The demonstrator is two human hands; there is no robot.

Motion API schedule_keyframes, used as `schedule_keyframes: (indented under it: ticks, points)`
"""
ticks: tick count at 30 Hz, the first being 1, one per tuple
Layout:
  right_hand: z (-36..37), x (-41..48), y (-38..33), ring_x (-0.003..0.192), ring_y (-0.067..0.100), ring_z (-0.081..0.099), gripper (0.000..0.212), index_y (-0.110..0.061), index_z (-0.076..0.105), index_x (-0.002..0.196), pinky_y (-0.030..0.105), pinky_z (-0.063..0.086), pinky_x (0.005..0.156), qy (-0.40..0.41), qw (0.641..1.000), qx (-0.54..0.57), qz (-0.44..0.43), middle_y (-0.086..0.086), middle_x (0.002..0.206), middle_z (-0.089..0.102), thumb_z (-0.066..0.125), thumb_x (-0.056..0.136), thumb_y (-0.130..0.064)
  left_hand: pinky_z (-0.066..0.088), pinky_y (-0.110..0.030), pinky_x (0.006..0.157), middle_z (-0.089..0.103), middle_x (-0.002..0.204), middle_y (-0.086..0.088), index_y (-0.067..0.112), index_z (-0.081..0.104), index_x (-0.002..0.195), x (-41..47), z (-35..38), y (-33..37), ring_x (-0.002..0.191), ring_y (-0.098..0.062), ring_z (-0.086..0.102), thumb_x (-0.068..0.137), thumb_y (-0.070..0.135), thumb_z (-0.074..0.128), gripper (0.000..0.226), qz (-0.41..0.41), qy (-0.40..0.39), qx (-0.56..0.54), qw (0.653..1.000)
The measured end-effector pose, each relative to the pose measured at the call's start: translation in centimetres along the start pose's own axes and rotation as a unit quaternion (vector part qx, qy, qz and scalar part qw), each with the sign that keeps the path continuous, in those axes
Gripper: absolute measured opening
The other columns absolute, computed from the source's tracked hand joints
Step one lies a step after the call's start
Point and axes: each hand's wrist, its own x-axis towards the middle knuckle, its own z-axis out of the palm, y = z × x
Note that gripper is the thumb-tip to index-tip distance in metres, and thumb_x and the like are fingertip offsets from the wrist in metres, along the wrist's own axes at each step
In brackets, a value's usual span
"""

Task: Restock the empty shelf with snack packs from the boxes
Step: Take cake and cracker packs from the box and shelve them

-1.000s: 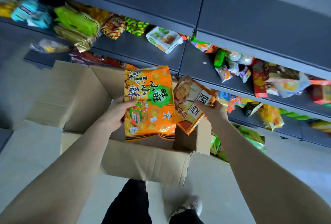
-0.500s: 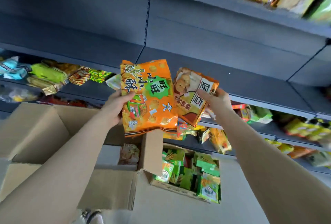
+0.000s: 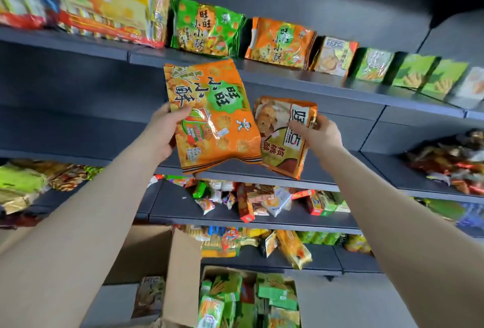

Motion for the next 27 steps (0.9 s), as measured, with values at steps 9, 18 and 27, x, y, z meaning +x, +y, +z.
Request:
schedule_keyframes:
  ticks: [9, 18, 27]
  points:
    - [-5.4, 11.0, -3.9, 0.091, 0.016, 0.07, 0.029, -0.029, 0.066, 0.105, 0.036, 0.057, 0.083, 0.04, 0.996, 0.025, -0.069, -0.006, 0.098, 0.073, 0.076, 0.083, -0.044, 0.056, -0.047, 0.088, 0.074, 0.109, -0.005, 0.017, 0.061, 0.12, 9.1, 8.7, 3.7, 0.099, -0.024, 0.072, 0.095, 0.019, 0.064, 0.026, 0.069, -0.017, -0.048, 0.996]
    - [-9.5, 22.6, -5.0, 0.086, 0.019, 0.069, 0.029, -0.019, 0.068, 0.102, 0.032, 0.054, 0.077, 0.152, 0.981, 0.106, -0.059, -0.004, 0.09, 0.072, 0.07, 0.086, -0.044, 0.058, -0.043, 0.075, 0.074, 0.107, -0.005, 0.021, 0.06, 0.114, 18.9, 16.5, 5.9, 0.094, -0.026, 0.073, 0.097, 0.021, 0.062, 0.017, 0.069, -0.007, -0.087, 0.994]
    - [-11.6, 31.0, -2.0, 0.092, 0.028, 0.068, 0.042, -0.027, 0.045, 0.1, 0.049, 0.058, 0.084, 0.226, 0.943, 0.244, -0.008, -0.003, 0.093, 0.062, 0.072, 0.072, -0.042, 0.056, -0.045, 0.085, 0.072, 0.109, -0.002, 0.027, 0.059, 0.101, 24.5, 21.1, 6.4, 0.094, -0.023, 0.071, 0.097, 0.026, 0.061, 0.004, 0.059, 0.061, -0.07, 0.994]
